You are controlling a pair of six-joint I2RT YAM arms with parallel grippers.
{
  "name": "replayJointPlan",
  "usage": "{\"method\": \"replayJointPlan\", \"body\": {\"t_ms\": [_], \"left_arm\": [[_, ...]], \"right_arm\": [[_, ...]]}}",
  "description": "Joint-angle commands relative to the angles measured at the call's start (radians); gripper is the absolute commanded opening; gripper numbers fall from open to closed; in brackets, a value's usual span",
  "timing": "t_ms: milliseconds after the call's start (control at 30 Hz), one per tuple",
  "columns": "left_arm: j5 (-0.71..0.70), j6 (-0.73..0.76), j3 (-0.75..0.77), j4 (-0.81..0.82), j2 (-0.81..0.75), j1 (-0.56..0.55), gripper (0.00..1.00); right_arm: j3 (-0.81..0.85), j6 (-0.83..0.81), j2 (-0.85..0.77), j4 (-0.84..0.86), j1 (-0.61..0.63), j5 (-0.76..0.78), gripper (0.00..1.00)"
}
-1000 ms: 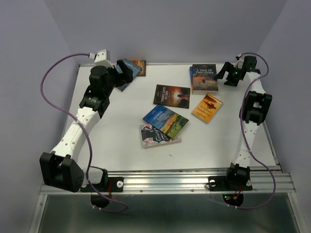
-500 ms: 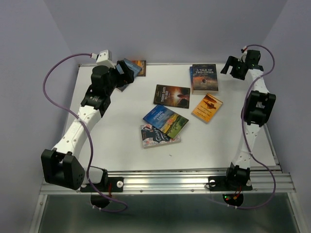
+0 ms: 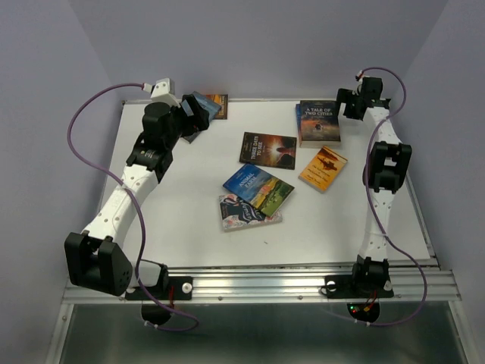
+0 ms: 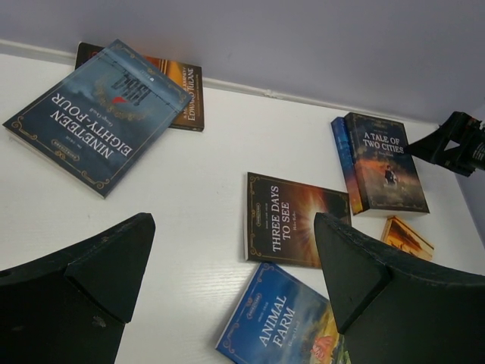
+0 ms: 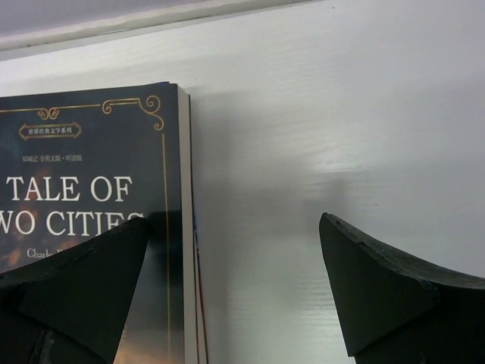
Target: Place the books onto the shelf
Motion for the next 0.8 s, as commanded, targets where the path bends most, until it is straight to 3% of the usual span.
{"method": "replayJointPlan", "body": {"t_ms": [0,200,367,767], "left_arm": [[-0.003,0.030,0.013,0.044,0.000,0.004,0.99],[0.008,0.035,0.025,0.044,0.026,0.004,0.99],[0.000,0.040,0.023,0.040,0.031,0.005,0.99],[0.011,0.043,0.022,0.035,0.029,0.005,0.99]], "right_arm": [[0.036,-0.029,-0.006,0.054,-0.018,0.075,1.00],[0.027,-0.006,-0.014,0.091,-0.018,0.219,1.00],[0.042,-0.003,0.006,0.109,-0.018,0.240,1.00],[0.074,-0.077,0.064,0.112,-0.018,0.053,1.00]]}}
